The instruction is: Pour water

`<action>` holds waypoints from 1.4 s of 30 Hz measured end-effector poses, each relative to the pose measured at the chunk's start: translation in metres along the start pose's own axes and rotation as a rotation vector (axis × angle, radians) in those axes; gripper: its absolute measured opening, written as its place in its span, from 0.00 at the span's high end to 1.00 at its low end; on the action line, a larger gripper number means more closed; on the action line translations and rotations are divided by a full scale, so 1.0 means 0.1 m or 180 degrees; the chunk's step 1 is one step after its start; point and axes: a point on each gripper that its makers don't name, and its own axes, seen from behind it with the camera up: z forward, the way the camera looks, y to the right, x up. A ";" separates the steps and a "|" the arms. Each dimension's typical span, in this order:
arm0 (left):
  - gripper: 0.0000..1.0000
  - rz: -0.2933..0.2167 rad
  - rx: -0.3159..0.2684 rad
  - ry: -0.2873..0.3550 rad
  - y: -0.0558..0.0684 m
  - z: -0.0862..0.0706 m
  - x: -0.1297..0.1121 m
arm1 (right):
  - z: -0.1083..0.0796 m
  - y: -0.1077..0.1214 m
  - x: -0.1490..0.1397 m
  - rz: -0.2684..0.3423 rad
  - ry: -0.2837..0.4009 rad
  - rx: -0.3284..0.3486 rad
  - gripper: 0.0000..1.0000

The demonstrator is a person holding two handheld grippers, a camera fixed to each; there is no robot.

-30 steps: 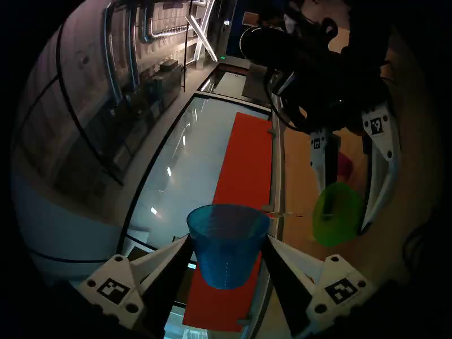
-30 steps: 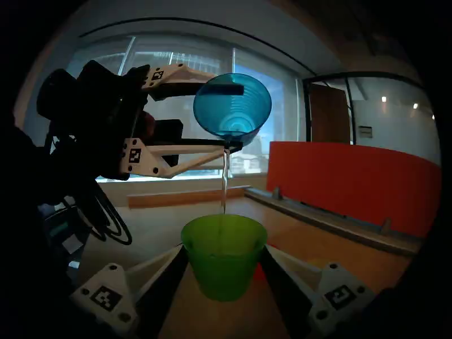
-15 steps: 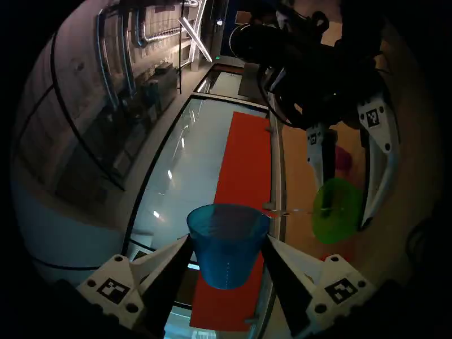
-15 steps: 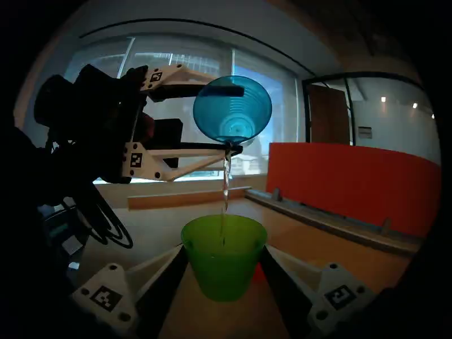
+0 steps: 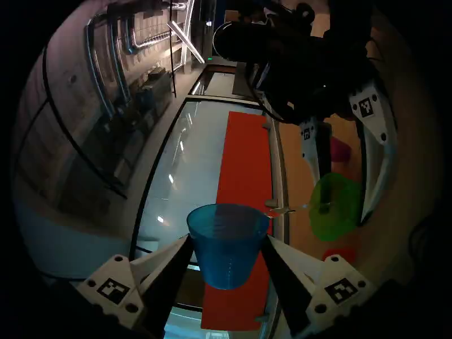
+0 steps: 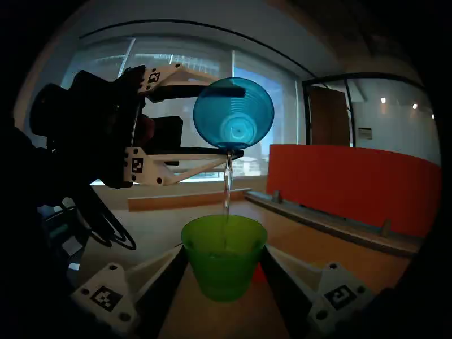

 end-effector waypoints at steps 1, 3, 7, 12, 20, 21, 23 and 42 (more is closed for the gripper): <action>0.17 0.0016 0.0001 0.0000 -0.01 0.00 0.00 | 0.00 0.00 0.00 0.0000 0.0002 0.0000 0.13; 0.17 0.0051 0.0004 0.0001 -0.02 0.00 0.01 | 0.00 0.00 0.01 0.0000 0.0007 -0.0001 0.13; 0.17 0.0122 0.0012 0.0010 -0.01 -0.01 0.03 | 0.00 0.01 0.01 0.0006 0.0011 -0.0005 0.12; 0.17 0.0182 0.0013 0.0012 0.03 -0.03 0.05 | 0.00 0.01 0.02 0.0008 0.0013 -0.0006 0.12; 0.17 0.0297 0.0011 0.0008 0.14 -0.05 0.08 | -0.01 0.02 0.02 0.0010 0.0017 -0.0012 0.13; 0.17 0.0303 0.0005 0.0009 0.16 -0.05 0.08 | -0.01 0.02 0.02 0.0013 0.0019 -0.0011 0.13; 0.17 0.0305 0.0004 0.0018 0.17 -0.05 0.09 | -0.01 0.02 0.02 0.0013 0.0018 -0.0011 0.13; 0.17 0.0320 0.0010 0.0043 0.14 -0.03 0.08 | 0.00 0.02 0.03 0.0009 0.0018 -0.0016 0.12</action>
